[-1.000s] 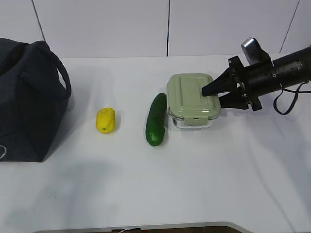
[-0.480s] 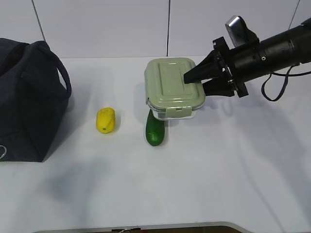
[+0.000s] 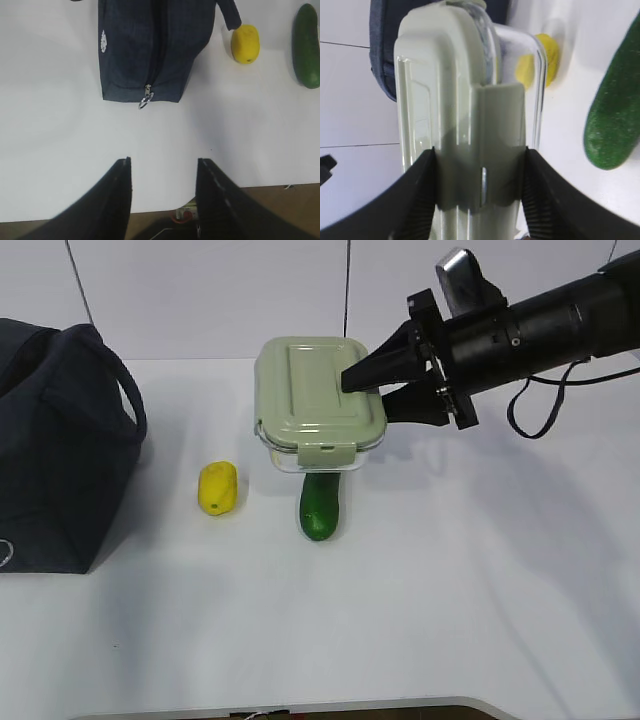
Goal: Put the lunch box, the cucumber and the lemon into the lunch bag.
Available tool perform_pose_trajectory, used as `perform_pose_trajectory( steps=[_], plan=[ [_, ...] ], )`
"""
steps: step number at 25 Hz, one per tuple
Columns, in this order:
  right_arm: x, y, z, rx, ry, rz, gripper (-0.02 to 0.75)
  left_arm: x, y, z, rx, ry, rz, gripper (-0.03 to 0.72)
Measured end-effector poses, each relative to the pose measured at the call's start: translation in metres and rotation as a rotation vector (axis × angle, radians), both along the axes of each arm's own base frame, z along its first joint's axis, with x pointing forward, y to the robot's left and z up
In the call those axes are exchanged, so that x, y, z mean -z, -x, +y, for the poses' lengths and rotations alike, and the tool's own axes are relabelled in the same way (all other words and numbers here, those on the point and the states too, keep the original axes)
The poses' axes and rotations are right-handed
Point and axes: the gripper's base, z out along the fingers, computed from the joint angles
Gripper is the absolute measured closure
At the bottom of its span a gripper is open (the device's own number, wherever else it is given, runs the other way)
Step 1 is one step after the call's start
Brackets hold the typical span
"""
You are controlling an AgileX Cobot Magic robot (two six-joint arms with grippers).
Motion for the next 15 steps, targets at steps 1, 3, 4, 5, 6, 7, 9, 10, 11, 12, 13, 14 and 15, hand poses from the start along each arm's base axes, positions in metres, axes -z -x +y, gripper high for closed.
perform_pose_trajectory(
  steps=[1, 3, 4, 5, 6, 7, 9, 10, 11, 12, 13, 14, 15],
  plan=[
    [-0.001, 0.001, 0.003, -0.005, -0.005, -0.002, 0.359, -0.002, -0.011, 0.001, 0.001, 0.0, 0.027, 0.379],
    [-0.002, 0.003, 0.009, -0.017, -0.013, -0.002, 0.359, -0.004, -0.032, 0.002, 0.005, -0.001, 0.08, 0.379],
    [-0.003, 0.004, 0.012, -0.021, -0.016, -0.002, 0.359, -0.007, -0.04, 0.003, 0.009, -0.005, 0.094, 0.379],
    [-0.003, 0.004, 0.015, -0.023, -0.022, 0.0, 0.359, -0.008, -0.051, 0.004, 0.01, -0.01, 0.114, 0.38],
    [-0.004, 0.005, 0.019, -0.03, -0.028, 0.001, 0.359, -0.009, -0.062, 0.005, 0.012, -0.017, 0.139, 0.38],
    [-0.004, 0.007, 0.022, -0.037, -0.032, 0.002, 0.359, -0.01, -0.071, 0.006, 0.013, -0.028, 0.157, 0.38],
    [-0.004, 0.009, 0.028, -0.05, -0.038, 0.003, 0.359, -0.012, -0.092, 0.009, 0.015, -0.048, 0.174, 0.38],
    [-0.005, 0.01, 0.031, -0.055, -0.04, 0.005, 0.359, -0.012, -0.102, 0.011, 0.014, -0.06, 0.186, 0.38],
    [-0.005, 0.01, 0.032, -0.059, -0.042, 0.006, 0.359, -0.015, -0.11, 0.012, 0.015, -0.068, 0.184, 0.38],
    [-0.005, 0.011, 0.034, -0.062, -0.044, 0.006, 0.359, -0.017, -0.119, 0.013, 0.016, -0.075, 0.189, 0.38],
    [-0.005, 0.011, 0.035, -0.063, -0.046, 0.006, 0.359, -0.018, -0.127, 0.014, 0.016, -0.079, 0.194, 0.38],
    [-0.005, 0.011, 0.036, -0.064, -0.047, 0.007, 0.359, -0.017, -0.136, 0.014, 0.019, -0.081, 0.207, 0.38],
    [-0.005, 0.011, 0.036, -0.063, -0.049, 0.007, 0.36, -0.019, -0.143, 0.015, 0.021, -0.084, 0.209, 0.38]
  ],
)
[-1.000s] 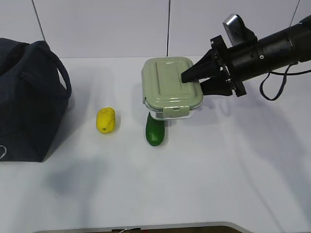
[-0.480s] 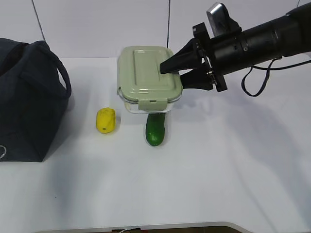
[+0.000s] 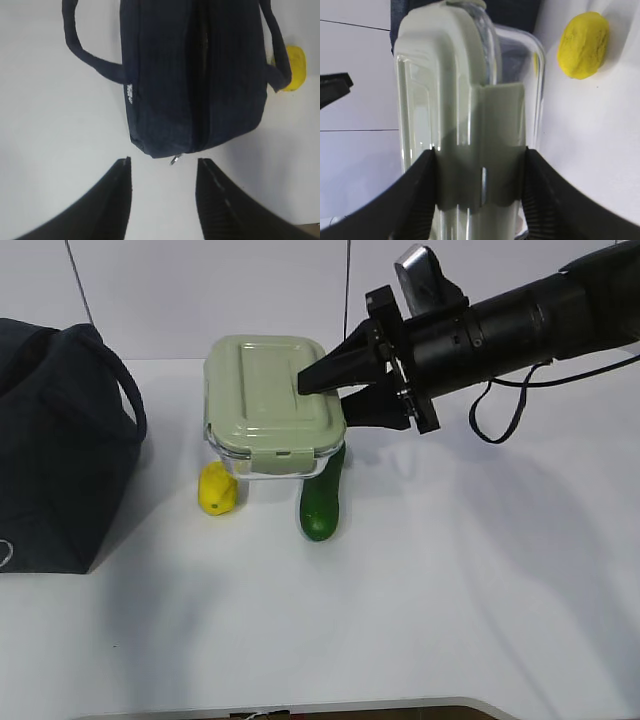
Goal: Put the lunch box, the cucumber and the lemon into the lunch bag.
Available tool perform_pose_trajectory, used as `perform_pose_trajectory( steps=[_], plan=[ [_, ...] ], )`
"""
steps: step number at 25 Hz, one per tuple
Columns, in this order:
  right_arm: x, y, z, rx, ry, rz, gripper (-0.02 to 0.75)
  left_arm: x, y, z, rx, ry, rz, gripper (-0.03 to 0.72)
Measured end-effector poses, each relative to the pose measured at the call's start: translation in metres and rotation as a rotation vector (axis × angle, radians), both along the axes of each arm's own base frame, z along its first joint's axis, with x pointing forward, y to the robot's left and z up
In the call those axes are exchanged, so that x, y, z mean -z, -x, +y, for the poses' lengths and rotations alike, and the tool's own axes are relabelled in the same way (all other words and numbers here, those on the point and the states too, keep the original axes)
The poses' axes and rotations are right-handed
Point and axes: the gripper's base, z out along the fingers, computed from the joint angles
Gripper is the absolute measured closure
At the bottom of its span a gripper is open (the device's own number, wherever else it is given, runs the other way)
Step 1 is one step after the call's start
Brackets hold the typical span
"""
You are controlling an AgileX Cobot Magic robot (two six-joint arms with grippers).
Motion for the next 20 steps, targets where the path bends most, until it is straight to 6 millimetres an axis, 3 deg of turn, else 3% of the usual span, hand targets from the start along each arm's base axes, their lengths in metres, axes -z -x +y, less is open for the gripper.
perform_pose_trajectory(
  steps=[10, 20],
  plan=[
    [-0.001, 0.0, 0.003, 0.002, -0.018, 0.004, 0.36, 0.015, -0.067, 0.004, 0.081, -0.036, 0.074, 0.382],
    [-0.002, 0.007, 0.018, -0.032, -0.031, 0.008, 0.36, 0.059, -0.103, 0.006, 0.11, -0.038, 0.175, 0.383]
  ],
)
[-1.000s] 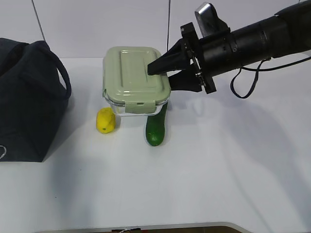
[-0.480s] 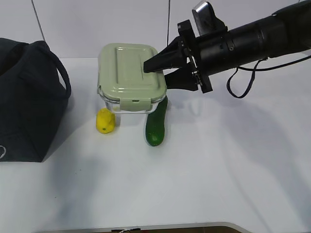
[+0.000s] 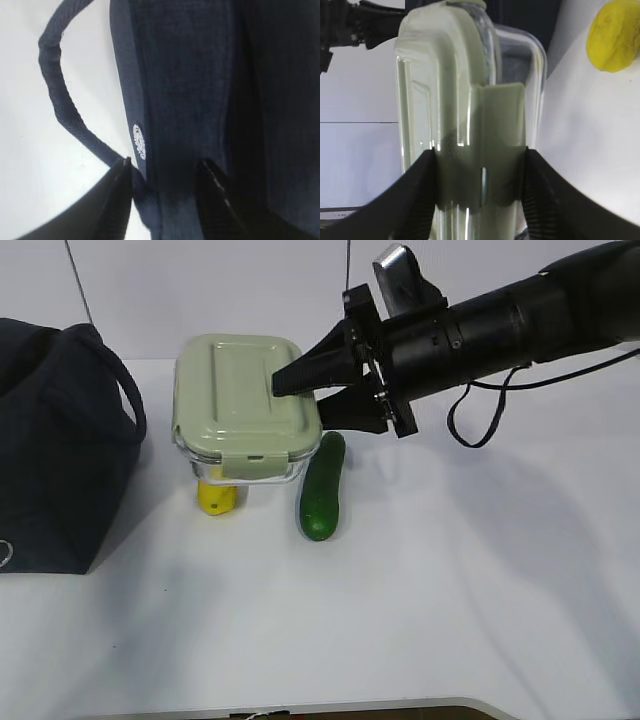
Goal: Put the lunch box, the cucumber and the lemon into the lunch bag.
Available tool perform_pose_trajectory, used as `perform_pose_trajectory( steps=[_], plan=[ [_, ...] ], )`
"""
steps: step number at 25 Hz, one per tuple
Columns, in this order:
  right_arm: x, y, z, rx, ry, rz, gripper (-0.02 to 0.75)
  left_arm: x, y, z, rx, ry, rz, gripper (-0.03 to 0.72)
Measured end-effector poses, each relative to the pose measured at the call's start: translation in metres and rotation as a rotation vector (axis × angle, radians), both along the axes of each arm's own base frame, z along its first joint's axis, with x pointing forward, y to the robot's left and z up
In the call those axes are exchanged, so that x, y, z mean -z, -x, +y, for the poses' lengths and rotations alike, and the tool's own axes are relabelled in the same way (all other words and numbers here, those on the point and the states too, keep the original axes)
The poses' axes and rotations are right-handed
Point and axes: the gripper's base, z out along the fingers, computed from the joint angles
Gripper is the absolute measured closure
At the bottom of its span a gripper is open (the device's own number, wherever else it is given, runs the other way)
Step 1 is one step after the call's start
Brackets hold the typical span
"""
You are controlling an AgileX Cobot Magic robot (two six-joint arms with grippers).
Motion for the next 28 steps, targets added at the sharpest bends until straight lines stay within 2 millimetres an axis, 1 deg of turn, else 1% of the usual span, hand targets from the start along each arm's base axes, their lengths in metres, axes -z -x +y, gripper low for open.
perform_pose_trajectory(
  steps=[3, 5, 7, 10, 11, 12, 17, 22, 28],
  plan=[
    [0.0, 0.002, 0.005, -0.012, -0.004, 0.001, 0.36, 0.009, -0.006, 0.0, -0.002, 0.0, 0.007, 0.384],
    [-0.001, 0.003, 0.008, -0.012, -0.015, 0.004, 0.36, 0.012, -0.009, 0.001, -0.004, 0.0, 0.006, 0.405],
    [-0.003, 0.004, 0.012, -0.014, -0.034, 0.009, 0.36, 0.013, -0.01, 0.001, -0.004, 0.0, 0.004, 0.47],
    [-0.004, 0.007, 0.018, -0.021, -0.052, 0.014, 0.36, 0.013, -0.009, -0.002, 0.009, 0.028, 0.01, 0.627],
    [-0.005, 0.008, 0.02, -0.024, -0.056, 0.015, 0.36, 0.013, -0.009, -0.004, 0.022, 0.049, 0.014, 0.656],
    [-0.005, 0.006, 0.018, -0.015, -0.061, 0.017, 0.36, 0.012, -0.009, -0.007, 0.032, 0.082, 0.016, 0.673],
    [-0.009, 0.009, 0.028, -0.018, -0.1, 0.028, 0.36, 0.007, -0.008, -0.023, 0.064, 0.267, 0.014, 0.685],
    [-0.01, 0.009, 0.029, -0.008, -0.121, 0.034, 0.36, 0.003, -0.007, -0.032, 0.115, 0.364, 0.001, 0.686],
    [-0.028, 0.003, 0.031, -0.007, -0.154, -0.02, 0.36, -0.001, -0.008, -0.039, 0.156, 0.443, -0.026, 0.686]
  ],
)
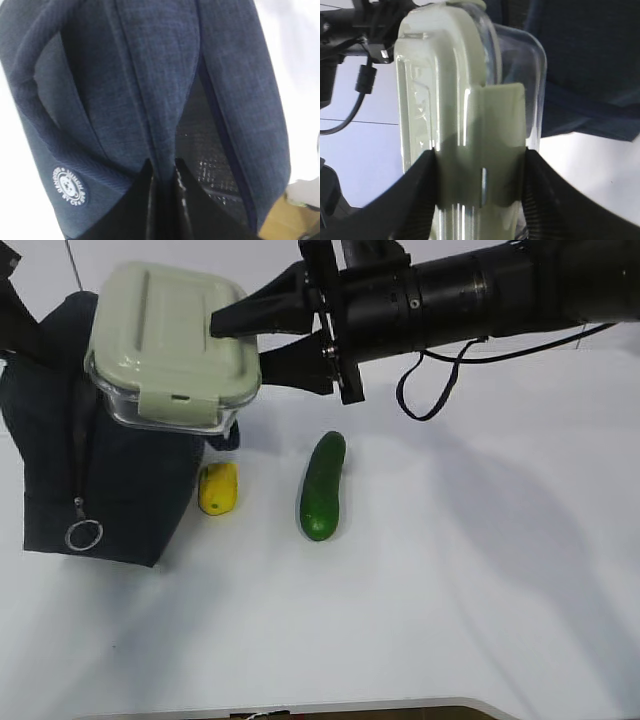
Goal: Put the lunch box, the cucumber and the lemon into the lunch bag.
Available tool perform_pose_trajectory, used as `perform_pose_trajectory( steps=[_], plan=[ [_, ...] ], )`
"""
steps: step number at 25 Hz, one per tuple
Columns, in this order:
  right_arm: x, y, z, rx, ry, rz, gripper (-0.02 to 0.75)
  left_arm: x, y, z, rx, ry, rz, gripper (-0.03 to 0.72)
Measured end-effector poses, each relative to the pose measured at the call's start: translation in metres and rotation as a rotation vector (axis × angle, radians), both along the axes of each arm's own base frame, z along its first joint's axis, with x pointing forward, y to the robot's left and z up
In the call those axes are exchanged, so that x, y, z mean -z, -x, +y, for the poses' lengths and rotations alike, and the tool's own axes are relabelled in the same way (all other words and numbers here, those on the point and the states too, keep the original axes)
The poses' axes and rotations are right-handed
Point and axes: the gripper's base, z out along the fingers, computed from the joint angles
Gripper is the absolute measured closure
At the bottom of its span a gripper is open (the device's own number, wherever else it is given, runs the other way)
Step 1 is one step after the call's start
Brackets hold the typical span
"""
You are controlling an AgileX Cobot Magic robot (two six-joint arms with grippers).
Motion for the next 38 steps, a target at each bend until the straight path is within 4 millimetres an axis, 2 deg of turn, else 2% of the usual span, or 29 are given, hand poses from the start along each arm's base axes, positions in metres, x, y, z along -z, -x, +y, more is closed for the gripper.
perform_pose_trajectory(
  steps=[6, 18, 24, 27, 34, 38],
  plan=[
    [-0.011, -0.004, 0.001, 0.005, -0.018, -0.035, 0.36, -0.006, -0.001, -0.007, 0.009, 0.105, -0.024, 0.686],
    [-0.011, -0.017, 0.0, 0.148, -0.033, -0.033, 0.36, -0.008, -0.001, -0.009, 0.018, 0.126, -0.036, 0.687],
    [-0.012, -0.017, 0.008, 0.17, -0.067, -0.026, 0.36, -0.008, -0.002, -0.01, 0.03, 0.13, -0.047, 0.687],
    [-0.011, -0.016, 0.014, 0.182, -0.053, -0.046, 0.36, -0.008, -0.002, -0.01, 0.036, 0.129, -0.052, 0.687],
    [-0.006, -0.024, 0.012, 0.265, -0.005, -0.09, 0.36, -0.009, -0.002, -0.01, 0.044, 0.13, -0.059, 0.687],
    [0.009, -0.03, 0.013, 0.271, 0.015, -0.068, 0.36, -0.01, -0.002, -0.011, 0.055, 0.148, -0.074, 0.687]
  ],
)
